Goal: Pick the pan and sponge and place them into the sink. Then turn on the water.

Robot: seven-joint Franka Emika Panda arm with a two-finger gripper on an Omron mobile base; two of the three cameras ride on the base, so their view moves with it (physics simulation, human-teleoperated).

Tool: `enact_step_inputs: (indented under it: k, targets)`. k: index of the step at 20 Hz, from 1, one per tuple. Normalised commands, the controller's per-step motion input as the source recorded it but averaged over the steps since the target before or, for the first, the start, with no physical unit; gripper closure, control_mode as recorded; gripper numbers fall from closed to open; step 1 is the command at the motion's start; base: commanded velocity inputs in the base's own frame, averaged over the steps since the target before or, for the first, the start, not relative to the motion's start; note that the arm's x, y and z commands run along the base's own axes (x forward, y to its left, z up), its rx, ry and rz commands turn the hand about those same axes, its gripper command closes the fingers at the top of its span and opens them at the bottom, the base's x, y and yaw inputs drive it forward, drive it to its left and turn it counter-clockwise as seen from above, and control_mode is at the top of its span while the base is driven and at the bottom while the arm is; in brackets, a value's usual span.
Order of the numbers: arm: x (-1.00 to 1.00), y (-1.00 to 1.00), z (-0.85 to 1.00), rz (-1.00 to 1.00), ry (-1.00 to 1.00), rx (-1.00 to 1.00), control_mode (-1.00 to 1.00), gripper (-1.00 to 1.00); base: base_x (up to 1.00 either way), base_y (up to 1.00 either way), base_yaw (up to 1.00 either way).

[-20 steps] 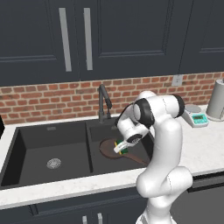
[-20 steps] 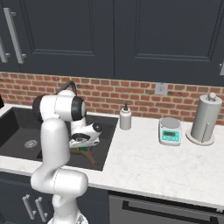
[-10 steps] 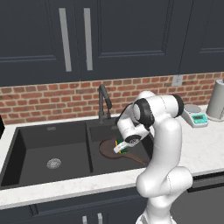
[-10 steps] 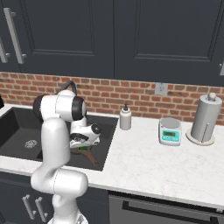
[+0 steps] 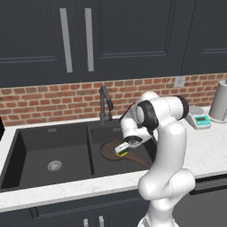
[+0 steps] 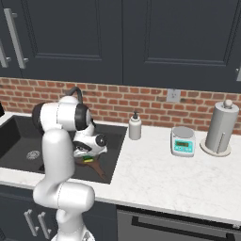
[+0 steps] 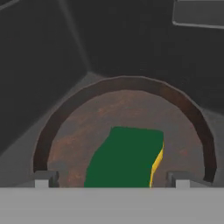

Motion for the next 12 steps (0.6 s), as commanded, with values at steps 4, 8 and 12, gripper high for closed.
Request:
enact_step_inputs:
  k: [4, 8, 12]
  targets:
    - [0.0, 0.01, 0.49, -0.11, -0.01, 0.0, -1.0, -1.0, 0.0, 0.0, 0.0]
    - [-0.05, -0.01, 0.65, -0.1, 0.0, 0.0, -1.0, -1.0, 0.0, 0.0, 0.0]
    - [-0.4, -0.18, 0.65, -0.09, -0.06, 0.0, -1.0, -1.0, 0.0, 0.0, 0.0]
